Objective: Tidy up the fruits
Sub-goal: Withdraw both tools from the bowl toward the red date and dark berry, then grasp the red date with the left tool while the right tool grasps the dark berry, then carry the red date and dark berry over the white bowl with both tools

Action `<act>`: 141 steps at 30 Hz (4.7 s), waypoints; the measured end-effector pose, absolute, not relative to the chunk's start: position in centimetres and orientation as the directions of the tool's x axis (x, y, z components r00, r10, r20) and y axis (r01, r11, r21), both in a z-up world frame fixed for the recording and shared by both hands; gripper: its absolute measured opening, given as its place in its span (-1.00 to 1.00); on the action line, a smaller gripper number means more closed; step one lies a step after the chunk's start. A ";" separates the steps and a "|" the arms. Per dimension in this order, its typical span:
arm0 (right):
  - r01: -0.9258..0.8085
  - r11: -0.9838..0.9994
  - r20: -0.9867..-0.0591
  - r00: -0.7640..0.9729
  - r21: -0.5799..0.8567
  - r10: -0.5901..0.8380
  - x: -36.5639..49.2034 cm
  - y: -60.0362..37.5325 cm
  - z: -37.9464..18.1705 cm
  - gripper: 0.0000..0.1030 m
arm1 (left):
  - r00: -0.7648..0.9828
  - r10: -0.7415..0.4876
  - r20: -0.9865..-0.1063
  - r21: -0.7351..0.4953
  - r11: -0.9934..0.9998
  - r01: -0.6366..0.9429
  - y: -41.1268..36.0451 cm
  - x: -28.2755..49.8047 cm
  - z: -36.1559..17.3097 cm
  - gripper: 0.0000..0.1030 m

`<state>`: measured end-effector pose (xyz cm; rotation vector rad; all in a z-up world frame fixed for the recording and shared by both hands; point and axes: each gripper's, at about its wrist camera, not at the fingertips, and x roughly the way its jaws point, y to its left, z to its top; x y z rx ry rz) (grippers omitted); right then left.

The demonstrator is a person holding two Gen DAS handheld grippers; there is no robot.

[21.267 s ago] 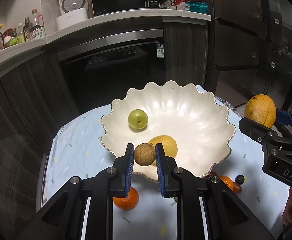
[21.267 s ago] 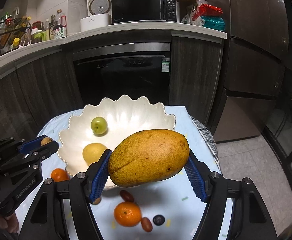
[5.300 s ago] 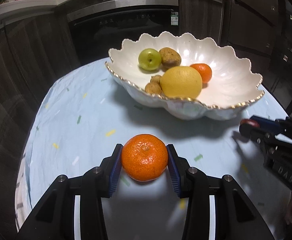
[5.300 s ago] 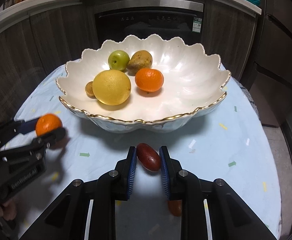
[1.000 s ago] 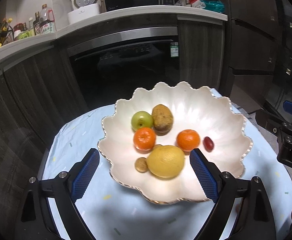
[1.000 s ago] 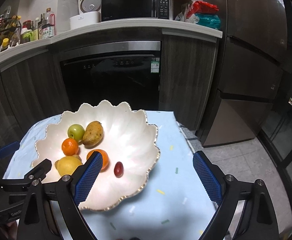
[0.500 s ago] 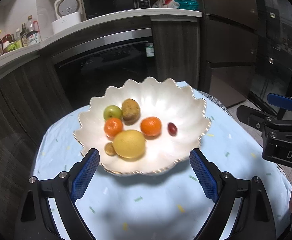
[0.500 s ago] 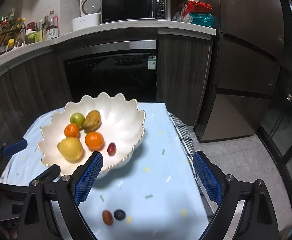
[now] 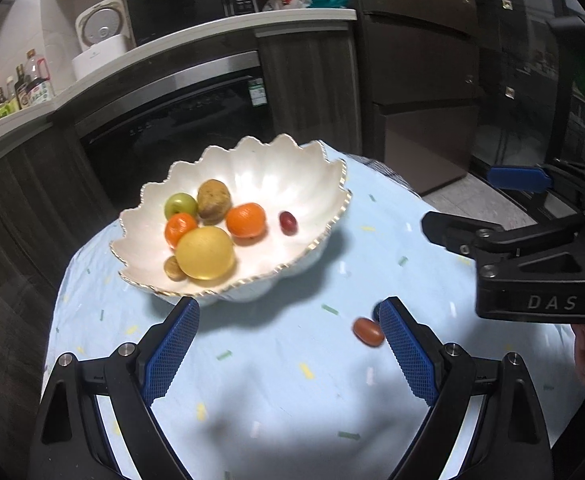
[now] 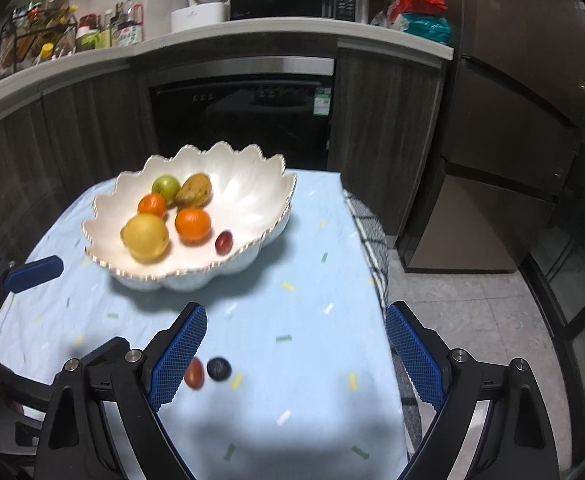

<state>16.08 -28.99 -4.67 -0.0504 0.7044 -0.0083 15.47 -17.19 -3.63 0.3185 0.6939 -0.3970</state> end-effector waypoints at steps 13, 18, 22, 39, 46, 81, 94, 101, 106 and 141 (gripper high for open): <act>-0.144 0.988 -0.715 0.697 -0.063 0.055 16.1 -28.7 -7.8 0.53 | 0.632 -0.289 -0.719 0.140 0.831 0.539 -19.0 14.1 -6.7 0.67; -0.207 0.976 -0.741 0.665 -0.066 0.091 16.4 -28.2 -8.9 0.42 | 0.611 -0.308 -0.729 0.134 0.811 0.569 -19.5 13.9 -7.6 0.63; -0.246 0.967 -0.758 0.643 -0.062 0.115 16.9 -28.0 -9.6 0.37 | 0.599 -0.317 -0.735 0.133 0.799 0.587 -19.9 14.2 -8.2 0.52; -0.356 0.934 -0.810 0.549 -0.002 0.207 19.2 -27.1 -11.9 0.10 | 0.532 -0.323 -0.783 0.130 0.751 0.647 -21.1 16.1 -10.5 0.15; -0.390 0.921 -0.819 0.522 0.017 0.237 19.8 -26.7 -11.9 0.01 | 0.523 -0.332 -0.785 0.126 0.742 0.659 -21.2 16.5 -10.5 0.14; -0.430 0.896 -0.832 0.454 0.110 0.320 20.3 -25.6 -12.2 -0.62 | 0.496 -0.356 -0.792 0.067 0.757 0.650 -20.0 16.8 -10.4 -0.50; -0.411 0.904 -0.825 0.465 0.121 0.322 19.6 -25.5 -11.4 -0.63 | 0.518 -0.345 -0.783 0.076 0.773 0.630 -19.2 16.7 -9.5 -0.50; -0.404 0.908 -0.821 0.478 0.110 0.312 19.0 -25.2 -10.2 -0.63 | 0.534 -0.349 -0.770 0.075 0.782 0.619 -18.5 16.4 -8.2 -0.50; -0.406 0.909 -0.815 0.492 0.095 0.305 18.4 -24.7 -8.8 -0.63 | 0.544 -0.357 -0.760 0.069 0.787 0.613 -17.8 15.9 -7.1 -0.50; -0.344 0.939 -0.733 0.632 0.026 0.252 20.9 -22.5 -1.6 -0.63 | 0.672 -0.343 -0.656 0.071 0.859 0.507 -13.3 20.1 0.0 -0.50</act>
